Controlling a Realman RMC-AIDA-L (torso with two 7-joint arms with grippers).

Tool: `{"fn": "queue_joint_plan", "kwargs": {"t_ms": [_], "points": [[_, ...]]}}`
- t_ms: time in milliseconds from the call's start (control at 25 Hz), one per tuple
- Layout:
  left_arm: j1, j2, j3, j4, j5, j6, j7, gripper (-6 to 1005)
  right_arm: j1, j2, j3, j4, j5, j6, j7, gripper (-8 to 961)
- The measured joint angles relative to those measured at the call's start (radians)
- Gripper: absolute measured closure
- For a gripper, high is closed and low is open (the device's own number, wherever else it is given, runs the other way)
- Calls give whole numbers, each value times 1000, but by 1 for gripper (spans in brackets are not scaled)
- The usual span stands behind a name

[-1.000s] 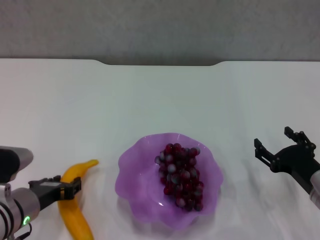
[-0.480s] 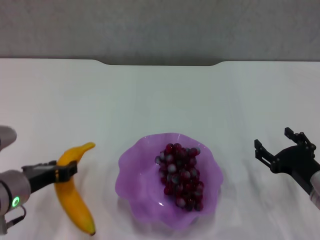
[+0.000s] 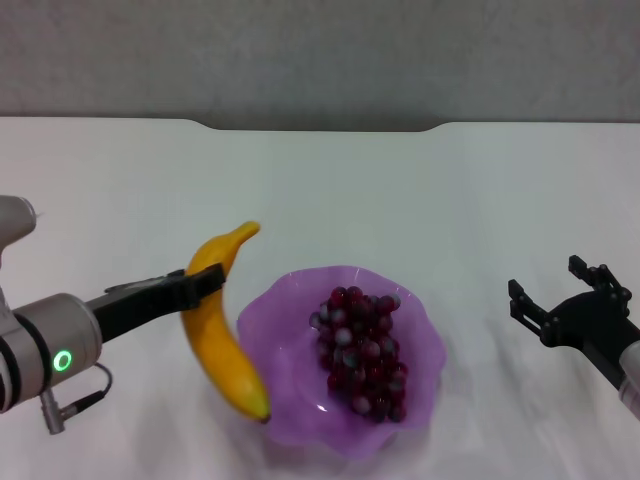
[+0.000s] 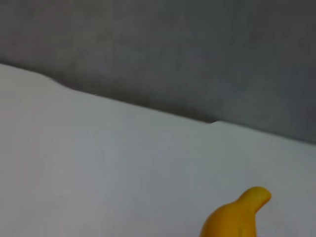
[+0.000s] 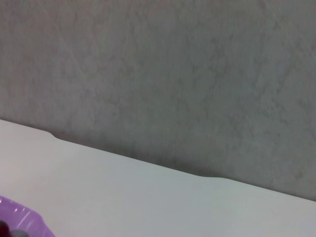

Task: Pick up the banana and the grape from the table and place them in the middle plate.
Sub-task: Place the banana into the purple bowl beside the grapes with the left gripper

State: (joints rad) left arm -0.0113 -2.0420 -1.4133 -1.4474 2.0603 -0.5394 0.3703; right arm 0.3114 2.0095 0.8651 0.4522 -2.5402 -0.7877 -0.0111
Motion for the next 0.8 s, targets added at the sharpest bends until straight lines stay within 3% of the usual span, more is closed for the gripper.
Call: {"fn": "queue_joint_plan", "kwargs": {"t_ms": [40,320,600,800], "points": [[6,-2,11,1,-94,5,83,422,0,0,0,-2,0,1,0,70],[-35,-7,112,80,-279,76,279,410,9,0,0,-3,0,3,0,70],[-133,-9,247,227,-318,291,321,398,15,1,-7,-3,0,0,-1,70],[-176,-9,270,293,-362,348,325,390,15,2,-9,0,0,-3,0,70]]}}
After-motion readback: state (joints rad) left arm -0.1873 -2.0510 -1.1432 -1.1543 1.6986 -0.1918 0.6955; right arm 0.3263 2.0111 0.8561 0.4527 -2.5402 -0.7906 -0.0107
